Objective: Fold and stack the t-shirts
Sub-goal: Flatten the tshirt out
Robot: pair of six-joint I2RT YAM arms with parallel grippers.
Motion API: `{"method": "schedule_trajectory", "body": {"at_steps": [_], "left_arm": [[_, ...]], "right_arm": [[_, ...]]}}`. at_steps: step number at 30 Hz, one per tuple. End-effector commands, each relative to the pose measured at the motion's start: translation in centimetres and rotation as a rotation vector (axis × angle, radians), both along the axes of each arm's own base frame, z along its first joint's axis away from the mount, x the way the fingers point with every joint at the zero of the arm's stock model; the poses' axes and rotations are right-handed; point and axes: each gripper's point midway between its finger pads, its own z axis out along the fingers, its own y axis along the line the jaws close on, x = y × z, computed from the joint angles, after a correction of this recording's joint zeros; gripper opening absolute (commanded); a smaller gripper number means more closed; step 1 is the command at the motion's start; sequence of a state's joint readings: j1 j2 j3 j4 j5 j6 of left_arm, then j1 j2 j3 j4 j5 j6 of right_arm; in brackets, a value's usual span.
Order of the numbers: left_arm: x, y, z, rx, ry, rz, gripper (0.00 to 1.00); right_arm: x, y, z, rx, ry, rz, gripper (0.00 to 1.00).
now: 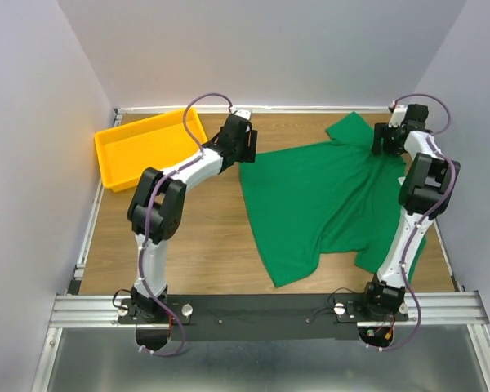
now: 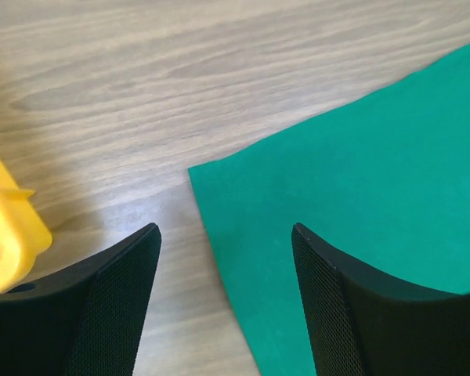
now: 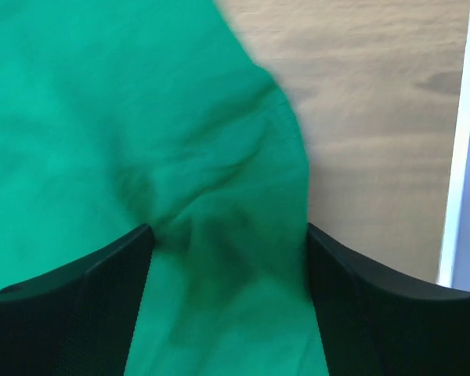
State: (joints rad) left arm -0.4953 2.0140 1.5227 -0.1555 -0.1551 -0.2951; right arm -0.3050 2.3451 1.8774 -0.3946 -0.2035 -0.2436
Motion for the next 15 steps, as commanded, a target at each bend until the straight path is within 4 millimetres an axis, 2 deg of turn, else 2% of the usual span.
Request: {"method": "schedule_trajectory", "body": {"at_steps": [1,5,6,7,9,10,11,12,13,14,15], "left_arm": [[0.5,1.2,-2.0,0.020,0.073,0.011,0.72],[1.1,1.7,-3.7,-0.013,0.105,0.047,0.69],[1.3,1.8,-3.8,-0.016,0.105,0.053,0.69],[1.2,1.8,-4.3,-0.011,0.116,0.050,0.69],[1.0,1.6,-4.3,-0.012,0.120,0.032,0.68],[1.0,1.5,-3.4,-0.017,0.102,0.020,0.68],[0.2,1.6,-3.5,-0.012,0.105,0.003,0.68],[0.1,0.8,-2.5,-0.028,0.066,-0.031,0.68],[-0.8,1.1,-1.2,-0.010,0.032,-0.062,0.68],[-1.1,1.1,-0.1,-0.005,0.004,-0.079,0.68],[-1.6,1.0,0.8,0.001,-0.019,-0.096,0.69]], "right_arm": [[-1.2,1.9,6.1,-0.042,-0.107,0.157,0.84],[-3.7,4.1,7.2,0.005,-0.120,0.230,0.87],[-4.2,5.0,8.4,0.018,-0.143,0.258,0.87],[-5.3,5.5,7.4,0.039,-0.119,0.269,0.89],[-6.3,6.6,7.7,0.052,-0.123,0.306,0.90],[-6.9,7.1,8.3,0.051,-0.134,0.322,0.90],[-7.9,7.7,7.5,0.061,-0.116,0.345,0.90],[-8.6,8.6,7.4,0.080,-0.116,0.376,0.90],[-9.1,9.1,8.2,0.064,-0.135,0.406,0.91],[-10.2,10.0,7.2,0.080,-0.112,0.429,0.91],[-10.9,10.8,7.2,0.086,-0.113,0.458,0.91]]}}
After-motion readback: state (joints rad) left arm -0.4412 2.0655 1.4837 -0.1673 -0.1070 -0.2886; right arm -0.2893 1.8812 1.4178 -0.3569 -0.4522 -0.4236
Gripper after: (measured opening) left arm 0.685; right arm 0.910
